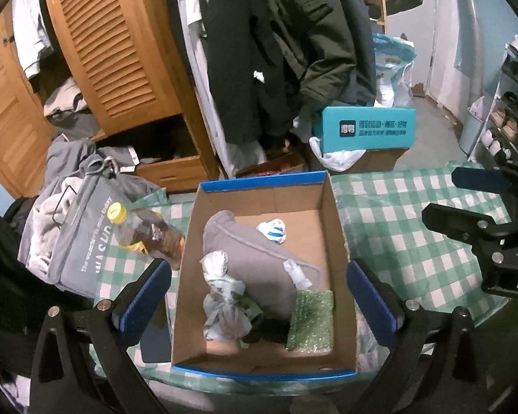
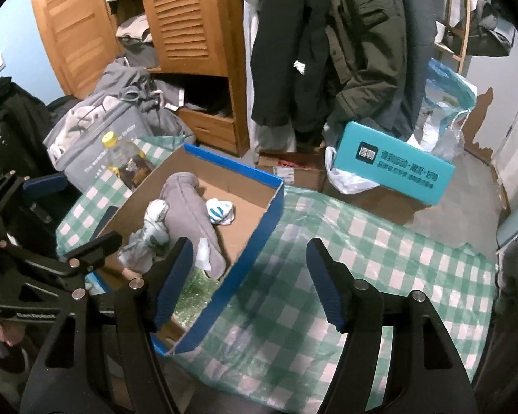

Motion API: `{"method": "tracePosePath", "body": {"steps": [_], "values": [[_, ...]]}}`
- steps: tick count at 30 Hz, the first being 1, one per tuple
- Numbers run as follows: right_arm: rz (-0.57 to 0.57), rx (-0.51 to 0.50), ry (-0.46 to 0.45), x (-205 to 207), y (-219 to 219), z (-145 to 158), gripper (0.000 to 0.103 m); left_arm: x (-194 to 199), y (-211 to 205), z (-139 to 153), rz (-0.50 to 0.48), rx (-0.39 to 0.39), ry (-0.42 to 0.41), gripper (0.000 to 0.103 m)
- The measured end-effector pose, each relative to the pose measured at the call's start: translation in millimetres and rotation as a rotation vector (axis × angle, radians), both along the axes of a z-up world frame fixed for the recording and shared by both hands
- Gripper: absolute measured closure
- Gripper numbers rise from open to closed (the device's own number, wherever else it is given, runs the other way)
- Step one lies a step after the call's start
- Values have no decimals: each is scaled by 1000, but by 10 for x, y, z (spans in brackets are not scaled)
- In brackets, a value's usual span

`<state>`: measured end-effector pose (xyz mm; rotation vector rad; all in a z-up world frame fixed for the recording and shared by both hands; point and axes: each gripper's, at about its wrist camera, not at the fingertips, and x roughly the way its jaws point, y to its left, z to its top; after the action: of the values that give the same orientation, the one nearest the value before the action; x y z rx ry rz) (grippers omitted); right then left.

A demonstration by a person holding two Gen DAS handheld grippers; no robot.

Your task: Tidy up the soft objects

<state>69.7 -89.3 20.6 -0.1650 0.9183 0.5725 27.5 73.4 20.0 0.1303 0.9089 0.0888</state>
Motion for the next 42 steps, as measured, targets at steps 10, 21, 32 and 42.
{"method": "tracePosePath", "body": {"steps": [10,21,32,42], "values": [[-35,33,-11,-7,-240,41,35,49,-145,30,-4,-1,-3,1],[-63,33,8,43,-366,-24,35,106,-201,-15,-13,3,7,1],[-61,32,6,40,-372,-25,35,108,-214,-30,-10,0,10,1],[-59,27,3,43,-368,-26,35,90,-216,-57,-4,-9,14,1]]}}
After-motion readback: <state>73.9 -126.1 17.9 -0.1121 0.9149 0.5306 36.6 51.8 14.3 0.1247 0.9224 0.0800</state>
